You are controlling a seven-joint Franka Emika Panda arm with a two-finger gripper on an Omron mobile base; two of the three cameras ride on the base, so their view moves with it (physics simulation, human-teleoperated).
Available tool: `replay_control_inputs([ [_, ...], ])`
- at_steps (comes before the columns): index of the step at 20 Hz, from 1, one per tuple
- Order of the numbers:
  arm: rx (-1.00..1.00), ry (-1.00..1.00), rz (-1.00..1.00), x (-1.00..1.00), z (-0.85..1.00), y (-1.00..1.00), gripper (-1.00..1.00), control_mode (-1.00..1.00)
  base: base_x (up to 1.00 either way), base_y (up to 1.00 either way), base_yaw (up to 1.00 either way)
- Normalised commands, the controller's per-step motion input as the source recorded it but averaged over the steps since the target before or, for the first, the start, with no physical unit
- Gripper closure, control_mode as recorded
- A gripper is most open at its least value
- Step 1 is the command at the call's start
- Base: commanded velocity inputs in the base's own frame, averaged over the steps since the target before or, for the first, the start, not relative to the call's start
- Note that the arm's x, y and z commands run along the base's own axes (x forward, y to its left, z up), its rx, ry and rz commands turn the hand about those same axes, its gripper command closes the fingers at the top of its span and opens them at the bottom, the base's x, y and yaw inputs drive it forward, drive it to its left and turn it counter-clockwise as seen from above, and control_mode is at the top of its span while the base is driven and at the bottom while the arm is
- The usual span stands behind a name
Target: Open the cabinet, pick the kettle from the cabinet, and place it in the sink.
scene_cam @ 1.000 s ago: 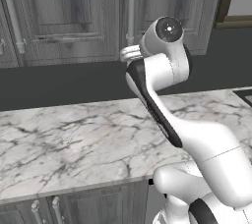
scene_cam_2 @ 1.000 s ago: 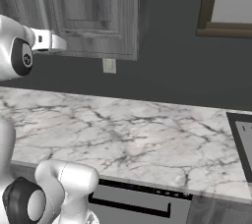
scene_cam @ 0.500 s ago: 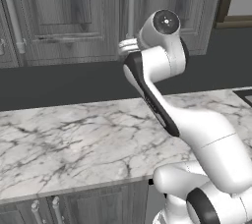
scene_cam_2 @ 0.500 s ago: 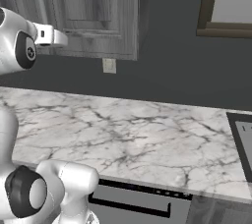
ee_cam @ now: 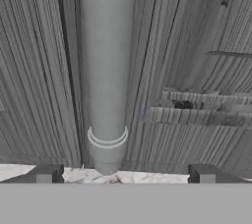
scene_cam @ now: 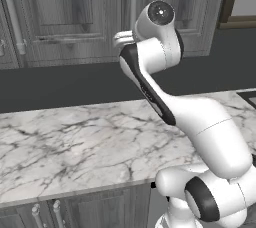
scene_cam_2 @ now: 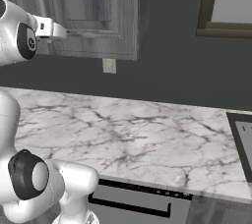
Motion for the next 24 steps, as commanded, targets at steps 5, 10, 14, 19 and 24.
replay_control_inputs([
  [5,0.01,0.0,0.0,0.23,0.18,0.14,-1.0,-1.0,0.0,0.0,0.0],
  [10,0.0,0.0,0.0,0.23,0.12,0.07,-1.0,-1.0,0.0,0.0,0.0],
  [14,0.0,0.0,0.0,0.27,0.05,0.03,-1.0,-1.0,0.0,0.0,0.0],
  [19,0.0,0.0,0.0,0.3,0.02,0.0,-1.0,-1.0,0.0,0.0,0.0],
  [24,0.0,0.0,-0.01,0.25,0.0,0.01,1.0,-1.0,0.0,0.0,0.0],
])
